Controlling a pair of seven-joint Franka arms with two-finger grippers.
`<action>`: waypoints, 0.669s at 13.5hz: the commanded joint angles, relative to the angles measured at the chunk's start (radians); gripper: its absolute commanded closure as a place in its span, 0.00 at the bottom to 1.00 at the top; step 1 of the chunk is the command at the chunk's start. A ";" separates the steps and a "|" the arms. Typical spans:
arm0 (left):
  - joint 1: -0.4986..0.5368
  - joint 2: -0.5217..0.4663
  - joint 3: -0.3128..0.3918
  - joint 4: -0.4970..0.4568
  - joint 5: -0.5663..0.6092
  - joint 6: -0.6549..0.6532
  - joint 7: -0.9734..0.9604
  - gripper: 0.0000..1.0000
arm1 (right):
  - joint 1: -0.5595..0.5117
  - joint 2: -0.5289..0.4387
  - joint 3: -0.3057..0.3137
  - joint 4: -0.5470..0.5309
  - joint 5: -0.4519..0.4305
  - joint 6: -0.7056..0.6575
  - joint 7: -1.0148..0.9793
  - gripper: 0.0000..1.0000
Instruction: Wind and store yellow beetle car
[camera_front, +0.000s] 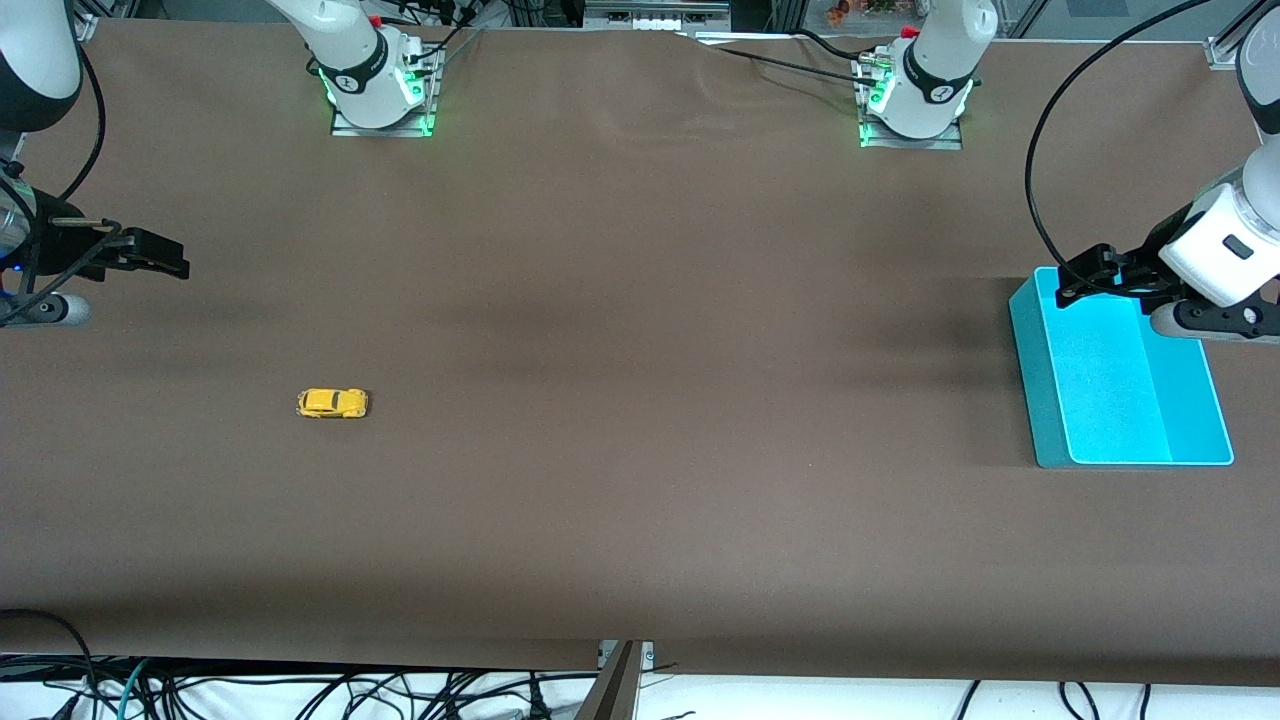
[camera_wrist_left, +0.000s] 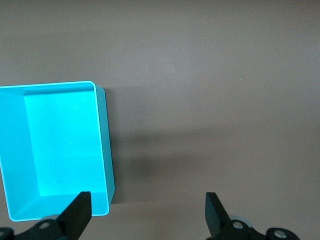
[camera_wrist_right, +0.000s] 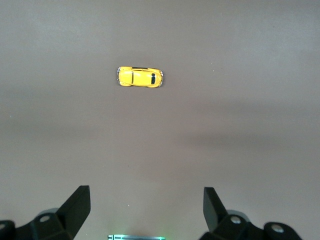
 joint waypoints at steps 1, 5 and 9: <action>0.004 -0.002 -0.002 0.019 0.022 -0.027 0.002 0.00 | -0.006 0.007 0.001 0.020 0.004 -0.005 0.006 0.00; -0.002 -0.002 -0.001 0.019 0.025 -0.027 0.000 0.00 | -0.006 0.007 0.001 0.020 0.004 -0.005 0.005 0.00; 0.004 -0.002 -0.001 0.019 0.023 -0.028 0.002 0.00 | -0.006 0.007 0.001 0.020 0.004 -0.003 0.000 0.00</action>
